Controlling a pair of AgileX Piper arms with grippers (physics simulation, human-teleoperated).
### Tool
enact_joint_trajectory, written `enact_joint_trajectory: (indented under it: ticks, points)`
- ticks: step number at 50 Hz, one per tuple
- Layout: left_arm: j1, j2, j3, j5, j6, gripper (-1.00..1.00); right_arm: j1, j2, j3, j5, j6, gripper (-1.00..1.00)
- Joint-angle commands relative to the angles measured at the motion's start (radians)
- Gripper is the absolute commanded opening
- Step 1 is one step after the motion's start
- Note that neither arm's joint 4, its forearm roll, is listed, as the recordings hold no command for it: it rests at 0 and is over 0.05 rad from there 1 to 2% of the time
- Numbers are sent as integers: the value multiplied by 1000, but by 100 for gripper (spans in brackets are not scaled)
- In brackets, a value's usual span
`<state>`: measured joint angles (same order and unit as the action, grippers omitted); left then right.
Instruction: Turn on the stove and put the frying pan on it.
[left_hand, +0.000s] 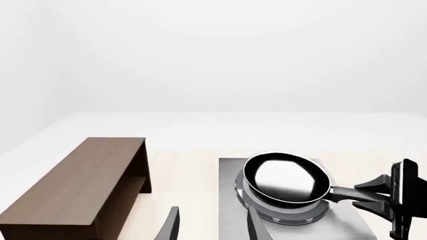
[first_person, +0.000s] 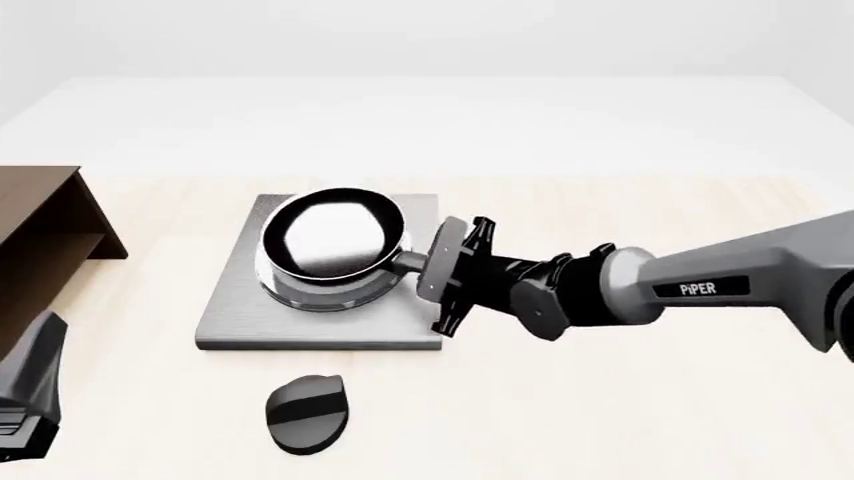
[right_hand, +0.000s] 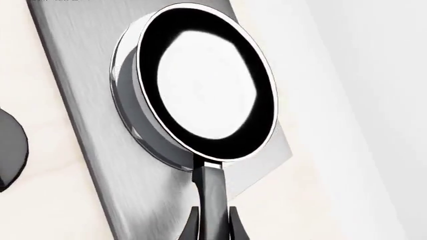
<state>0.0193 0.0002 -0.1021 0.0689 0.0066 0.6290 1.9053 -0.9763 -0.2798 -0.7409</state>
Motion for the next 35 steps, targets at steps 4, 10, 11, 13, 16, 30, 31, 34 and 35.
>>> enact_joint_trajectory:
  ticks: [4,10,11,13,16,30,31,34,35]
  points:
    - [-1,0,-2,1,0,100,3,32,25,-30,9,-100]
    - [-1,0,-4,4,-2,100,7,4,15,12,36,100]
    - [-1,0,-5,4,-1,100,16,-13,14,21,44,100]
    - [-1,0,-5,4,-2,100,38,-52,1,61,77,100]
    - [-1,0,-4,4,-3,100,52,-110,-2,95,94,100]
    - [-10,0,-1,1,-4,100,97,-383,-16,265,84,100]
    - [-11,0,0,1,-3,100,99,-423,-11,274,77,100]
    - [-10,0,-1,0,-1,100,107,-517,-11,310,99,100]
    - [-9,0,-1,1,-2,100,112,-541,-10,316,113,100]
